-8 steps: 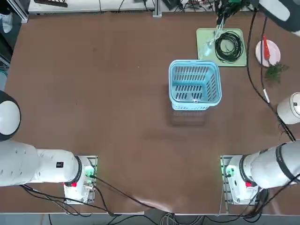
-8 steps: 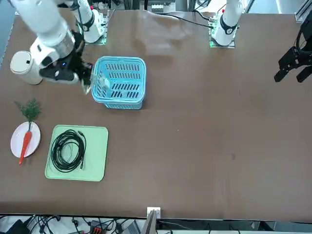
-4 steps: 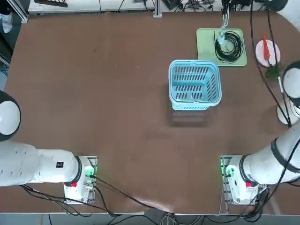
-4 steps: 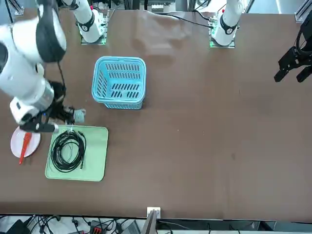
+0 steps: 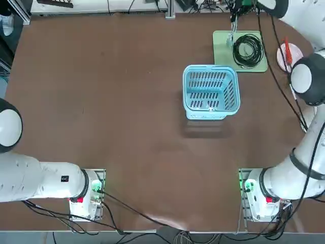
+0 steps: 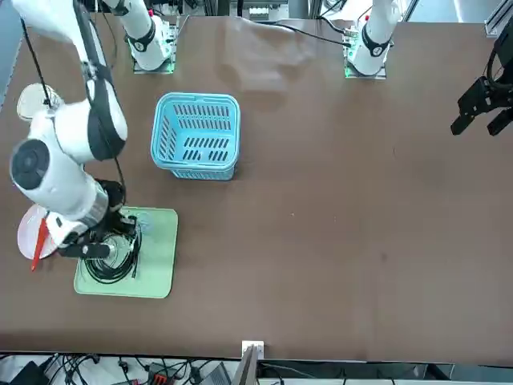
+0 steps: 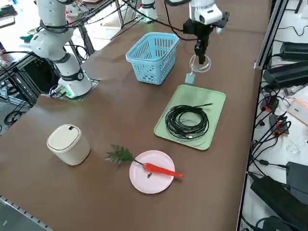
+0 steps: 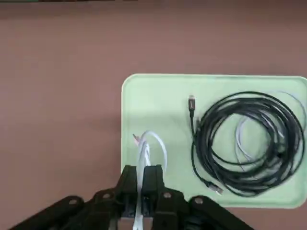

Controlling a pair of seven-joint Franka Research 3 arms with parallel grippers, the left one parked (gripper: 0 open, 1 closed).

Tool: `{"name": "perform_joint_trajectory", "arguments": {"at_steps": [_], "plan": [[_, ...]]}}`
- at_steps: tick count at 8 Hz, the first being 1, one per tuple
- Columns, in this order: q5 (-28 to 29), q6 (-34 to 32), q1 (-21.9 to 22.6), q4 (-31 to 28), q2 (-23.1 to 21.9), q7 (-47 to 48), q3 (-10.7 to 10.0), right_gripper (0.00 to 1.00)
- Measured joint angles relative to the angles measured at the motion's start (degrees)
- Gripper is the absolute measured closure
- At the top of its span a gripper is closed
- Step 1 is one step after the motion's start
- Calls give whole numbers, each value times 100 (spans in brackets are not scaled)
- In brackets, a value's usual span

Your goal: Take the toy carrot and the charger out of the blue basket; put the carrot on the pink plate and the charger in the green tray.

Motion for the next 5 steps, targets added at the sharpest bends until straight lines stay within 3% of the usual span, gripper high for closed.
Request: {"name": "perform_joint_trajectory", "arguments": {"at_steps": [5], "plan": [[6, 740, -19, 38, 610, 0, 14, 96]]}}
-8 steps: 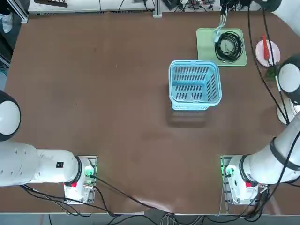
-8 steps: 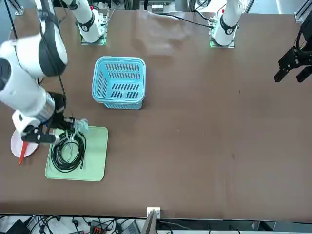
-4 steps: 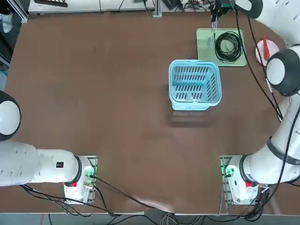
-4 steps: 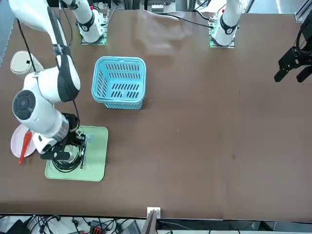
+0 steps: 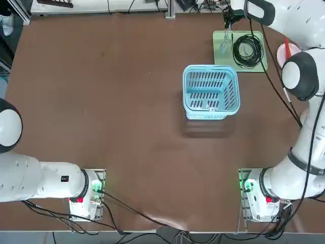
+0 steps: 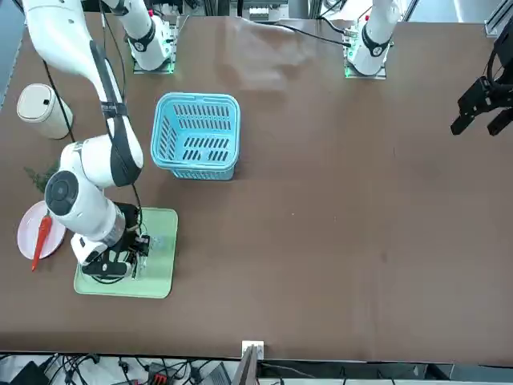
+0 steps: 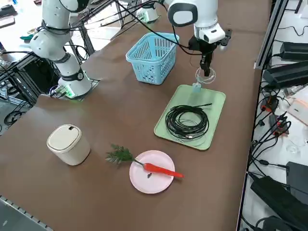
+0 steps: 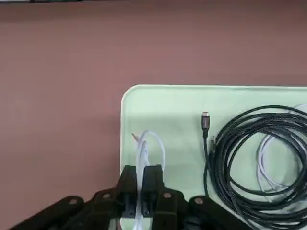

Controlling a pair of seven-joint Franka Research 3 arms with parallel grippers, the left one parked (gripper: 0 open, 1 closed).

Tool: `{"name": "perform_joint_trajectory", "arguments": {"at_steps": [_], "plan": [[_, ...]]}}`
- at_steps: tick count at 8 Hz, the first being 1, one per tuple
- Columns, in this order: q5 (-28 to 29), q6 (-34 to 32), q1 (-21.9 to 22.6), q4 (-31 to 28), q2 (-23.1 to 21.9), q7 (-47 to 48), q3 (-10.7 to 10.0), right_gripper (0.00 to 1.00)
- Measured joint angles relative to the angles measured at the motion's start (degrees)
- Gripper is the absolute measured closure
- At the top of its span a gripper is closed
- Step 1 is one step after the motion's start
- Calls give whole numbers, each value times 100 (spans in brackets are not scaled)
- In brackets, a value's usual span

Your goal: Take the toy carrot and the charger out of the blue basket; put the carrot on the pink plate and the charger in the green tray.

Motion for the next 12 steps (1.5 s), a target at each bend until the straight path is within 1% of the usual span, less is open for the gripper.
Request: {"name": "perform_joint_trajectory", "arguments": {"at_steps": [3, 4, 5, 6, 9, 10, 11, 12], "plan": [[0, 216, -204, 8, 152, -61, -14, 96], [0, 323, -317, 8, 236, -114, -16, 93], [0, 385, -413, 8, 321, -184, -18, 92], [0, 416, -494, 8, 391, -279, -23, 85], [98, 437, -860, 16, 456, -734, -31, 35], [141, 437, -904, 46, 455, -779, -28, 14], [145, 440, -896, 102, 450, -781, -6, 0], [145, 446, -876, 199, 418, -780, 25, 0]]}}
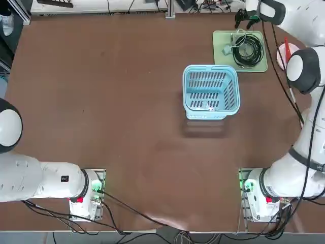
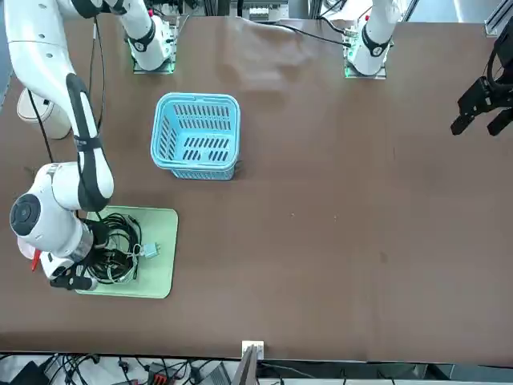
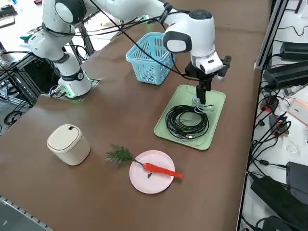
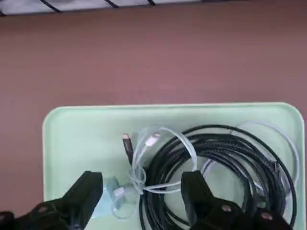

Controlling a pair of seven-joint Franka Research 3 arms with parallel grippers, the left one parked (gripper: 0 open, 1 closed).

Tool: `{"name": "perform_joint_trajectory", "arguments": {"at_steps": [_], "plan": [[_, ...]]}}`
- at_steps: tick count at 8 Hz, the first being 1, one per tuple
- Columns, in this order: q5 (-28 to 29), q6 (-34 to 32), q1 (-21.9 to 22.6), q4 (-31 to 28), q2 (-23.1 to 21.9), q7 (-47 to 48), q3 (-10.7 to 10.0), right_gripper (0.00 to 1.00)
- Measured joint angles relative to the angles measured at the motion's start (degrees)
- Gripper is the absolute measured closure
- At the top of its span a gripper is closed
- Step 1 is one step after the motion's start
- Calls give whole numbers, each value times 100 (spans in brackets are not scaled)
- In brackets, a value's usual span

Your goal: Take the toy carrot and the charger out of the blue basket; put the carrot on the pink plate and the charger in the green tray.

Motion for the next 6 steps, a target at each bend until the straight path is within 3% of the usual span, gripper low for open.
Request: {"name": "perform_joint_trajectory", "arguments": {"at_steps": [2, 6], "plan": [[1, -292, 16, 152, -423, 0, 13, 0], [21, -2971, -220, 210, -2092, -61, -40, 0]]}}
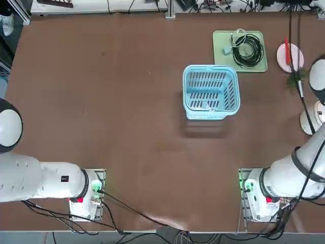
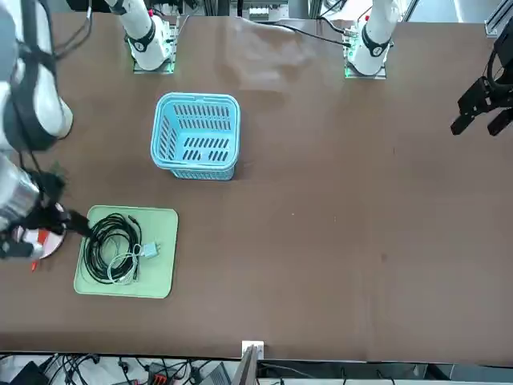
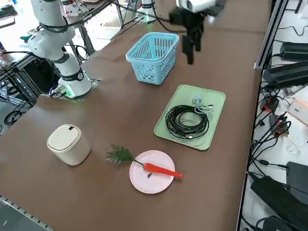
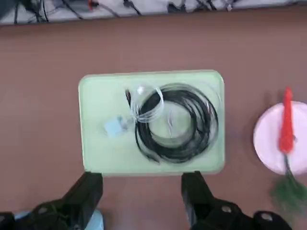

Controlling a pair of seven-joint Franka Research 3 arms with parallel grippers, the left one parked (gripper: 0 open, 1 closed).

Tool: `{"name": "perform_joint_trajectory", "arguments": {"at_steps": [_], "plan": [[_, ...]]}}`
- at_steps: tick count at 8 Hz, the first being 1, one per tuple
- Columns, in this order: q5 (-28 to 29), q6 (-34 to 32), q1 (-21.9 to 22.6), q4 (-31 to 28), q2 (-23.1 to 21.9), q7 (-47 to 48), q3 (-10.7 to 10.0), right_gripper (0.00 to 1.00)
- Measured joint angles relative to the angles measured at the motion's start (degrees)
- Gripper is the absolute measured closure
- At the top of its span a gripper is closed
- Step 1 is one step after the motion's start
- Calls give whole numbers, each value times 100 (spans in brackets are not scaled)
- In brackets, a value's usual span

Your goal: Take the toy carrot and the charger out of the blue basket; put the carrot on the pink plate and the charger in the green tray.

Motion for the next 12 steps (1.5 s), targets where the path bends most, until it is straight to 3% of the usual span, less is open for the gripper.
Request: {"name": "perform_joint_trajectory", "arguments": {"at_steps": [2, 5, 12], "plan": [[35, -770, -51, -243, -741, -91, 5, 0], [42, -897, -32, -1182, -1609, -102, 50, 0], [42, -873, -34, -1325, -1678, -104, 54, 0]]}}
